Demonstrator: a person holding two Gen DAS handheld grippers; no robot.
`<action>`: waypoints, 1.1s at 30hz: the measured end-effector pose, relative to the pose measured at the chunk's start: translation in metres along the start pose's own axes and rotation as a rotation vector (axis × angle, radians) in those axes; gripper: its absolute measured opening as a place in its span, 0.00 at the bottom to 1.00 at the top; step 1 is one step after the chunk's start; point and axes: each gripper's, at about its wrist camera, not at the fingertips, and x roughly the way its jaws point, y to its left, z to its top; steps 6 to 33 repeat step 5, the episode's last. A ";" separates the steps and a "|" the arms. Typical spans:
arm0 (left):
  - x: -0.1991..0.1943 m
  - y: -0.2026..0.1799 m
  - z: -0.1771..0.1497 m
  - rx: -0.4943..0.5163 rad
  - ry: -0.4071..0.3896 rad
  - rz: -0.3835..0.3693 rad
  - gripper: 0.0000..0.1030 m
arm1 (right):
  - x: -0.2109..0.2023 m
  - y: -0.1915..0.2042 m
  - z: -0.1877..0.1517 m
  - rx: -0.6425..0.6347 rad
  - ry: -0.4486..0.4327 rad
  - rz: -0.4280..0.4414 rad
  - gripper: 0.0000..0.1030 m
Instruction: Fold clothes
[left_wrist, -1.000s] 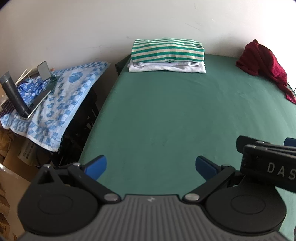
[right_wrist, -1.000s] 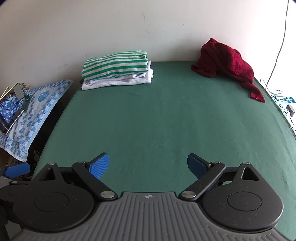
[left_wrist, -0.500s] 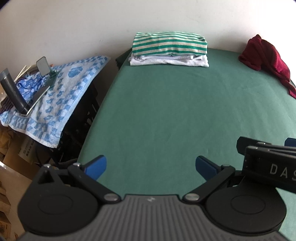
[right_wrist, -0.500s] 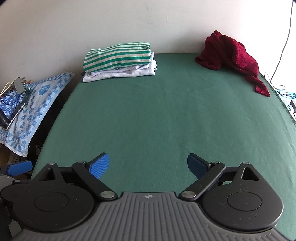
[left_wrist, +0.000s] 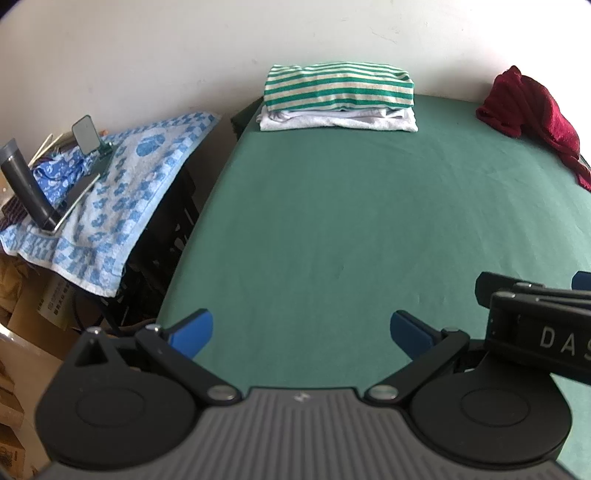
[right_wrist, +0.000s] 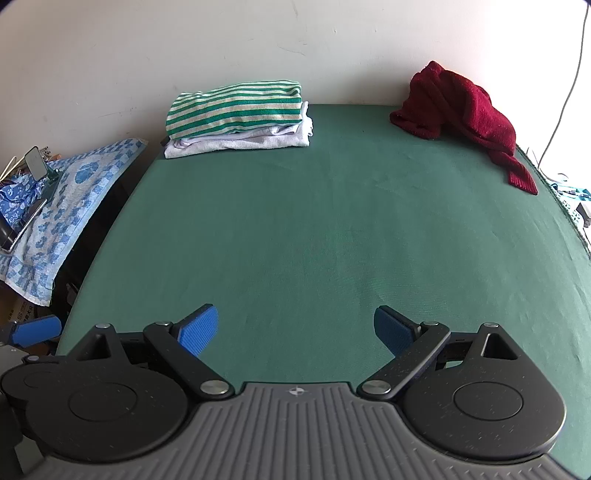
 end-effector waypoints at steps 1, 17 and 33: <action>0.000 0.000 0.000 0.000 -0.001 0.000 0.99 | 0.000 0.000 0.000 0.001 0.000 0.001 0.91; 0.000 0.000 0.000 -0.002 -0.001 0.003 0.99 | 0.001 0.000 0.000 0.002 0.003 0.002 0.91; 0.000 0.000 0.000 -0.002 -0.001 0.003 0.99 | 0.001 0.000 0.000 0.002 0.003 0.002 0.91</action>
